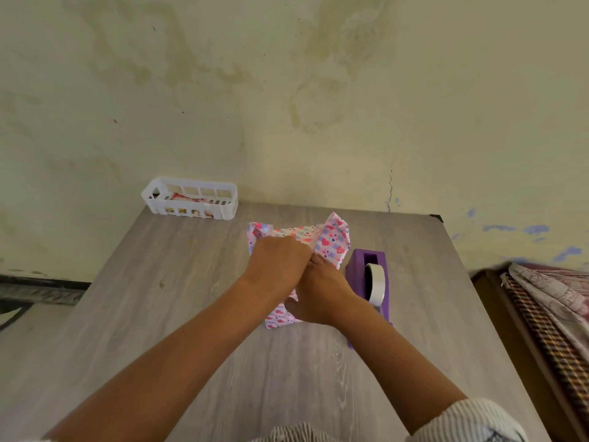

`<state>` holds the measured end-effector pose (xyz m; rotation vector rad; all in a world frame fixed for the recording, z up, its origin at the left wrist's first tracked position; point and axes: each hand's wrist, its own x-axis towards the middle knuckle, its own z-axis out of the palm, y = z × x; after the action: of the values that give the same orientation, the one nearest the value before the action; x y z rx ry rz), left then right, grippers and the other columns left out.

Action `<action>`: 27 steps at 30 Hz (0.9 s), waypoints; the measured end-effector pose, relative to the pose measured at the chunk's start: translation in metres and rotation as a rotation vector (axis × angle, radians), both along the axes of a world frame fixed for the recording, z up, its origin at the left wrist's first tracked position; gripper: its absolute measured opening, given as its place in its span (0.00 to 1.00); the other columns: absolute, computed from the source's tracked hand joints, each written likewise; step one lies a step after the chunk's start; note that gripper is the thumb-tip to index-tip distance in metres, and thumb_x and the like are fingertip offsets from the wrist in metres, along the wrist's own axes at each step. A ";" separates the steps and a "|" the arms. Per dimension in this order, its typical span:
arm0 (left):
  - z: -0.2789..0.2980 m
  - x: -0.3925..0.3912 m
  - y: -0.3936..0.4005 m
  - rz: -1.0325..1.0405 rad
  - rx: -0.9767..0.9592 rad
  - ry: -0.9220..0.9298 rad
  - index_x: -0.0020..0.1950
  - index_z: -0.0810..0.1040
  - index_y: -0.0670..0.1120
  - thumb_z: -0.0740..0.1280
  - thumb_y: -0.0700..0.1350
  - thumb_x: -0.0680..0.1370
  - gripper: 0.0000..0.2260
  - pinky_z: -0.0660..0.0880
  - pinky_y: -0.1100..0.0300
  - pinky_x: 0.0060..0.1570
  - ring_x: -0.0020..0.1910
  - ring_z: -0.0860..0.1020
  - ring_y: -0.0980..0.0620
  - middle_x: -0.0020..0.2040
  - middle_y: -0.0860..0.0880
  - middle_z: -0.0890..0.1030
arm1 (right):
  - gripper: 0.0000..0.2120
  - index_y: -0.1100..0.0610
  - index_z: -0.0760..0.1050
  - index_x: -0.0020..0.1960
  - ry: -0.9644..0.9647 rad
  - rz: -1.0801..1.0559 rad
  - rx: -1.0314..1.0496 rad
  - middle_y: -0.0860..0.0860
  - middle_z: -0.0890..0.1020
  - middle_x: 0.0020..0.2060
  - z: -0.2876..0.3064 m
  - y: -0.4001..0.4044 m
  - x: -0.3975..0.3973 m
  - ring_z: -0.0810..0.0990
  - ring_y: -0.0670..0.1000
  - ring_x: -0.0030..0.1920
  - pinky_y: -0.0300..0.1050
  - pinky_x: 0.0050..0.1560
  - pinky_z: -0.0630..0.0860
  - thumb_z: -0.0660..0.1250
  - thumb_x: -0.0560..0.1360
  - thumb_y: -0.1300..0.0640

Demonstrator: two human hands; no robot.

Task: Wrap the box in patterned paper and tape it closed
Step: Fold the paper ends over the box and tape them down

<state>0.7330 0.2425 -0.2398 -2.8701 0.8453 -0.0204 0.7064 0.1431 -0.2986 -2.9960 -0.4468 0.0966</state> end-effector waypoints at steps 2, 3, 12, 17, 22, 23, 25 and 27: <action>-0.005 -0.007 0.000 -0.015 -0.006 -0.014 0.63 0.74 0.46 0.55 0.40 0.81 0.14 0.69 0.56 0.47 0.55 0.77 0.46 0.56 0.46 0.79 | 0.38 0.53 0.49 0.78 -0.020 -0.023 -0.060 0.53 0.54 0.77 0.003 -0.007 0.002 0.47 0.56 0.77 0.52 0.74 0.38 0.59 0.75 0.40; -0.006 -0.010 0.000 -0.001 -0.018 0.001 0.61 0.75 0.45 0.55 0.39 0.80 0.13 0.67 0.57 0.44 0.53 0.77 0.46 0.54 0.46 0.79 | 0.39 0.52 0.47 0.78 -0.019 -0.039 -0.083 0.53 0.52 0.77 0.005 -0.009 0.003 0.45 0.56 0.77 0.52 0.73 0.35 0.59 0.74 0.38; -0.020 -0.029 0.003 0.016 -0.145 -0.009 0.70 0.66 0.45 0.58 0.45 0.81 0.17 0.73 0.56 0.55 0.58 0.77 0.47 0.62 0.46 0.77 | 0.32 0.52 0.60 0.75 -0.033 0.048 0.124 0.50 0.63 0.74 0.008 -0.025 0.001 0.57 0.54 0.75 0.48 0.76 0.47 0.67 0.74 0.48; -0.028 -0.029 0.005 0.039 -0.162 -0.002 0.68 0.69 0.46 0.56 0.46 0.82 0.14 0.73 0.58 0.56 0.56 0.78 0.49 0.60 0.48 0.78 | 0.26 0.58 0.78 0.59 -0.342 -0.118 0.105 0.54 0.81 0.56 0.001 -0.021 -0.014 0.78 0.56 0.59 0.48 0.65 0.69 0.77 0.65 0.50; -0.034 -0.030 0.008 0.019 -0.145 0.005 0.70 0.67 0.47 0.56 0.45 0.82 0.16 0.69 0.57 0.62 0.61 0.75 0.49 0.65 0.48 0.75 | 0.35 0.58 0.69 0.62 -0.681 -0.270 0.066 0.57 0.74 0.59 -0.015 -0.012 -0.029 0.73 0.59 0.58 0.55 0.57 0.72 0.78 0.62 0.45; -0.034 -0.030 0.007 0.004 -0.132 -0.006 0.70 0.67 0.46 0.56 0.45 0.82 0.16 0.66 0.57 0.65 0.63 0.74 0.48 0.66 0.48 0.75 | 0.37 0.57 0.66 0.66 -0.734 -0.217 0.005 0.56 0.70 0.65 -0.017 -0.014 -0.030 0.68 0.59 0.64 0.56 0.62 0.66 0.76 0.64 0.46; -0.034 -0.031 0.006 -0.046 -0.097 -0.026 0.68 0.70 0.45 0.55 0.43 0.82 0.15 0.59 0.57 0.70 0.65 0.72 0.49 0.67 0.47 0.74 | 0.32 0.56 0.68 0.69 -0.770 -0.109 -0.144 0.53 0.67 0.70 -0.013 -0.019 -0.028 0.61 0.58 0.71 0.58 0.70 0.53 0.73 0.69 0.47; -0.035 -0.031 0.006 -0.072 -0.086 -0.028 0.69 0.69 0.45 0.55 0.43 0.82 0.16 0.54 0.58 0.71 0.66 0.71 0.49 0.68 0.47 0.73 | 0.21 0.56 0.78 0.59 -0.732 -0.051 -0.223 0.52 0.73 0.67 -0.009 -0.025 -0.024 0.58 0.56 0.72 0.58 0.72 0.44 0.71 0.70 0.46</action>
<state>0.7016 0.2487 -0.2751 -2.9092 0.9649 -0.1074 0.6824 0.1182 -0.3075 -3.1621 -0.4338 -1.0408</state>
